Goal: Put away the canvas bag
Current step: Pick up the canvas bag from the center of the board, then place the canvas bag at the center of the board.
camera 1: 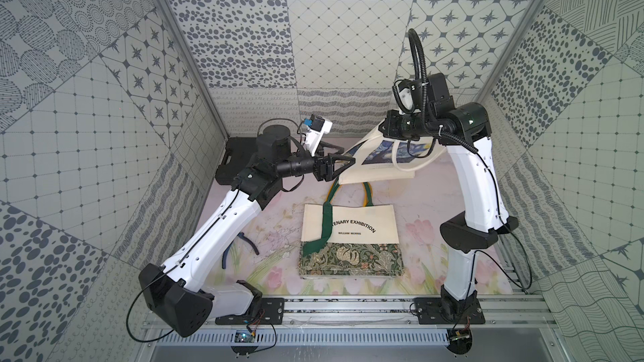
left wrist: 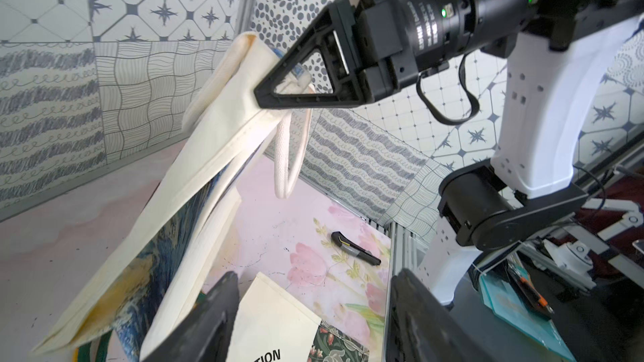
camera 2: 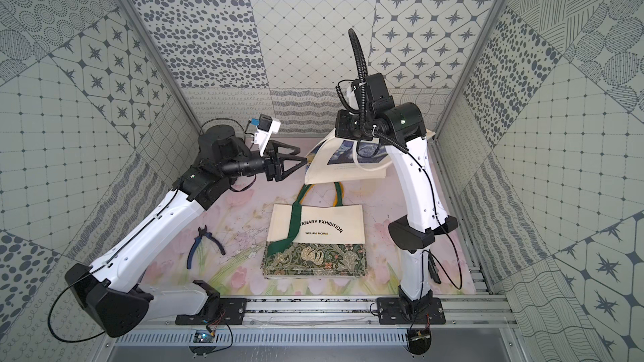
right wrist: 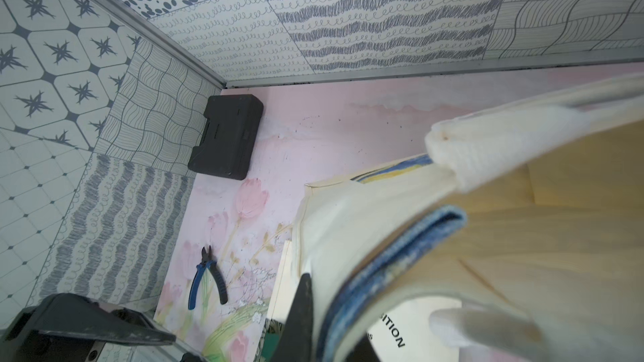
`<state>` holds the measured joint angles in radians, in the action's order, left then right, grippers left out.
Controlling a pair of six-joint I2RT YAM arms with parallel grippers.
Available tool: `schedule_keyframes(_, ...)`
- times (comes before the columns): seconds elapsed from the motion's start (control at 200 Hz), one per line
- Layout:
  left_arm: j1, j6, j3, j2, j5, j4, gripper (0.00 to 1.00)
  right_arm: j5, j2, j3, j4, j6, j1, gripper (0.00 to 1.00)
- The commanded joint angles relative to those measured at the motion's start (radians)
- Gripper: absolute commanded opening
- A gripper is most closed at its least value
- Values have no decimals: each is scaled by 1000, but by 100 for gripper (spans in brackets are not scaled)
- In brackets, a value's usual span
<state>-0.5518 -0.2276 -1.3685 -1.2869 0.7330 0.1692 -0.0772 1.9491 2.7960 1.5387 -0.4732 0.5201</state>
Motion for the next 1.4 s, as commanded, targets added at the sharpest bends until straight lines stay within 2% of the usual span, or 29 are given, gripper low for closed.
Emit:
schedule_keyframes(0.0, -100, 218, -35, 26, -182, 268, 74, -33, -49, 3, 78, 9, 37, 0)
schedule_keyframes(0.255, -199, 319, -57, -16, -258, 341, 74, -36, -165, -150, 114, -3, 107, 0)
schedule_keyframes(0.345, -234, 380, -77, -46, -340, 379, 75, -71, -206, -217, 92, -26, 113, 0)
schedule_keyframes(0.505, -293, 453, -77, -79, -574, 380, 76, -132, -267, -325, 33, -60, 119, 0)
schedule_keyframes(0.645, -303, 461, -36, -80, -611, 335, 76, -170, -297, -386, -11, -80, 119, 0)
schedule_keyframes(0.835, -308, 439, 10, -79, -635, 309, 70, -188, -289, -351, -18, -100, 119, 0)
schedule_keyframes(0.986, -307, 408, 58, -66, -654, 307, 65, -166, -236, -192, 50, -100, 117, 0)
schedule_keyframes(1.026, -307, 400, 76, -57, -655, 301, 59, -163, -216, -145, 77, -97, 115, 0)
schedule_keyframes(1.051, -308, 394, 89, -49, -657, 296, 50, -161, -204, -117, 92, -94, 115, 0)
schedule_keyframes(1.091, -307, 385, 109, -38, -658, 290, 26, -160, -187, -79, 113, -92, 113, 0)
schedule_keyframes(1.121, -307, 380, 123, -29, -660, 285, 4, -159, -179, -59, 126, -90, 112, 0)
schedule_keyframes(1.131, -309, 378, 127, -27, -661, 285, 0, -157, -177, -52, 130, -89, 112, 0)
schedule_keyframes(1.276, -308, 351, 172, 9, -652, 284, 0, -145, -174, -36, 146, -81, 98, 0)
schedule_keyframes(1.301, -308, 347, 180, 15, -646, 285, 11, -143, -176, -38, 148, -79, 95, 0)
schedule_keyframes(1.326, -307, 343, 187, 19, -642, 285, 30, -141, -177, -37, 149, -76, 90, 0)
schedule_keyframes(1.346, -307, 340, 192, 24, -639, 285, 42, -141, -179, -37, 150, -75, 86, 0)
schedule_keyframes(1.366, -307, 337, 198, 27, -636, 285, 47, -140, -180, -38, 152, -74, 83, 0)
schedule_keyframes(1.396, -308, 332, 206, 31, -632, 286, 49, -140, -183, -39, 154, -73, 76, 0)
